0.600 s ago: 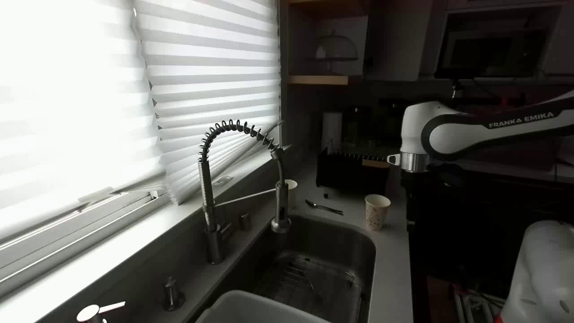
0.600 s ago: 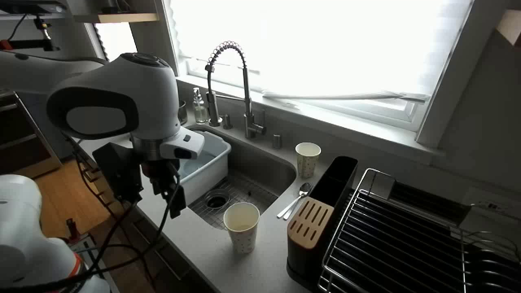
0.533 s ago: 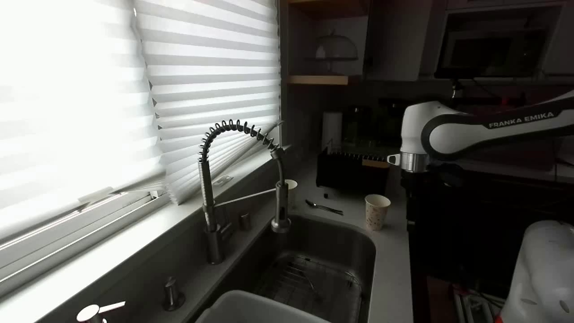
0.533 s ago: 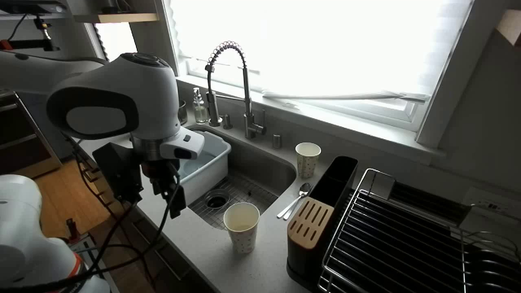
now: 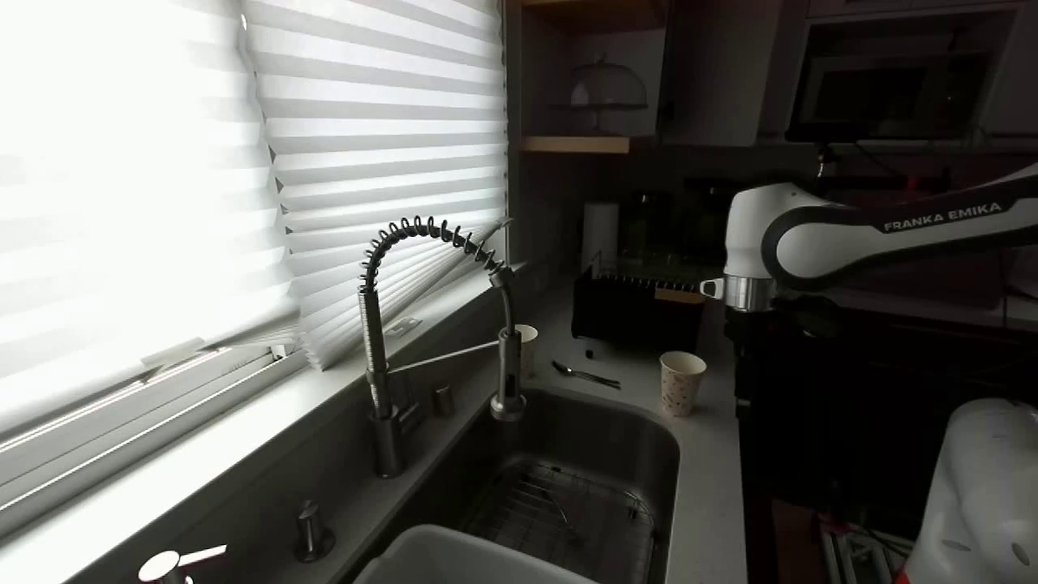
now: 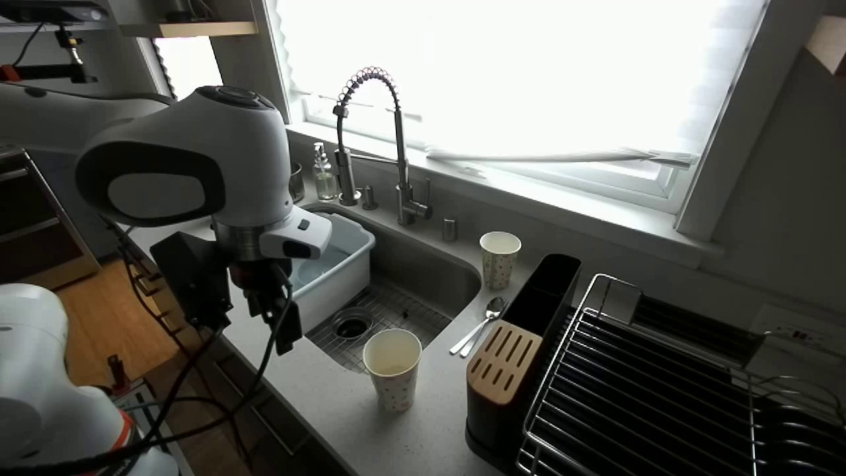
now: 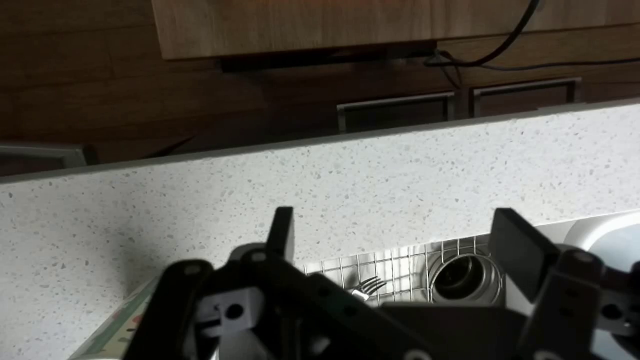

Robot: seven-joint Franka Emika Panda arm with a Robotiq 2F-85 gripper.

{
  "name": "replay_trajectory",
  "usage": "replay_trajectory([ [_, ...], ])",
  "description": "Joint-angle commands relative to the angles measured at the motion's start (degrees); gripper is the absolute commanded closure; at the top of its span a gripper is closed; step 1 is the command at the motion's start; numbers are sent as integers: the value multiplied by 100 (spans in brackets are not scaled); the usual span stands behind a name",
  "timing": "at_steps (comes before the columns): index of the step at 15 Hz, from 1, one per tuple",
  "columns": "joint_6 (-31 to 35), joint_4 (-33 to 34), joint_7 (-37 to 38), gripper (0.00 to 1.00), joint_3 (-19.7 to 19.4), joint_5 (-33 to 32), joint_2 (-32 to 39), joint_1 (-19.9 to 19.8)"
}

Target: Pick up the closest paper cup, pour the water out into the sink and put the paper cup back on the kitchen counter, pick up the furthest paper cup, pour the water out into the sink and stack the most paper cup into the other paper cup

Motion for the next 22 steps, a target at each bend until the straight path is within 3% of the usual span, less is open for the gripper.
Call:
replay_trajectory([
  [1, -7, 6, -9, 0, 18, 13, 4, -16],
  [8, 890, 564, 1110, 0, 319, -470, -18, -649],
  [14, 1602, 595, 2203, 0, 512, -1439, 318, -1406],
  [22, 1688, 617, 2300, 0, 440, -1506, 438, -1429],
])
